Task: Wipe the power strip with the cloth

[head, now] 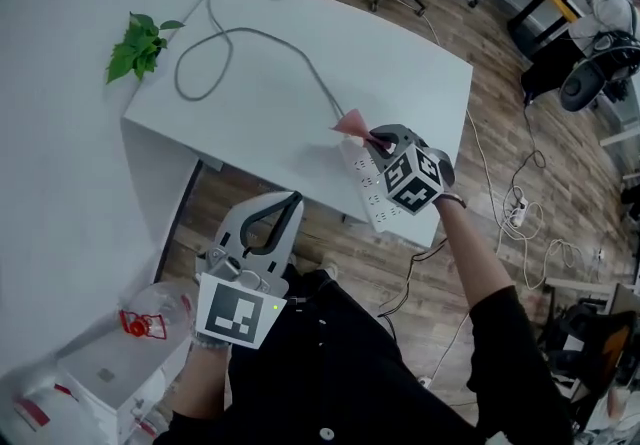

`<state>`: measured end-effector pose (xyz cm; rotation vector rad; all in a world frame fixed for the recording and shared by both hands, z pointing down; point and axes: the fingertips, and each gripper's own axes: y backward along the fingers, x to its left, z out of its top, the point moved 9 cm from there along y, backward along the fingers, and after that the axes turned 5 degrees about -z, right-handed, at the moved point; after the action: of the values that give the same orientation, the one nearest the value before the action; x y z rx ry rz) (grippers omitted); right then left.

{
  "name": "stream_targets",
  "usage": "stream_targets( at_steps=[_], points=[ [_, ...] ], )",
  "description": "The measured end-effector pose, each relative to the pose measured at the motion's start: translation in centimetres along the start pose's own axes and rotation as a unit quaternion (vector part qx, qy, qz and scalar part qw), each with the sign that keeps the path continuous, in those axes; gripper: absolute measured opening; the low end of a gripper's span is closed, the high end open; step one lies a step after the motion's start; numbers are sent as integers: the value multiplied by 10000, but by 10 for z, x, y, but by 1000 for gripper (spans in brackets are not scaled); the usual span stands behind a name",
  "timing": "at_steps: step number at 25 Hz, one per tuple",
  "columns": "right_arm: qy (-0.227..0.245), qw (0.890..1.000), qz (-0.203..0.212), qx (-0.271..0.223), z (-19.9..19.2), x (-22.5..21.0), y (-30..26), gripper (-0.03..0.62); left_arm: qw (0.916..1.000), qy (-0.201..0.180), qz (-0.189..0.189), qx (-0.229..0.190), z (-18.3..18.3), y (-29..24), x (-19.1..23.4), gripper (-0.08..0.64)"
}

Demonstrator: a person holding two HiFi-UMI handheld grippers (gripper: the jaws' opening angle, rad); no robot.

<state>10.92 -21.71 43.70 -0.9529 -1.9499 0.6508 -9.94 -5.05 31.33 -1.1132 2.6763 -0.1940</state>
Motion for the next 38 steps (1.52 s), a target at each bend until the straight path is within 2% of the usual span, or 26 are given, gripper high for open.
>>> stream_targets(
  at_steps=[7,17,28,38],
  points=[
    [605,9977,292,82,12,3,-29,51,9994,106,302,117,-7,13,5,14],
    [871,9926,726,430,-2,27,-54,51,9985,187,471,207,-14,19,10,14],
    [566,9918,1045,473,-17,40,-50,51,9991,205,315,194,-14,8,6,14],
    [296,9917,1145,495,-34,56,-26,51,9999,78,-58,70,-9,-6,-1,14]
  ],
)
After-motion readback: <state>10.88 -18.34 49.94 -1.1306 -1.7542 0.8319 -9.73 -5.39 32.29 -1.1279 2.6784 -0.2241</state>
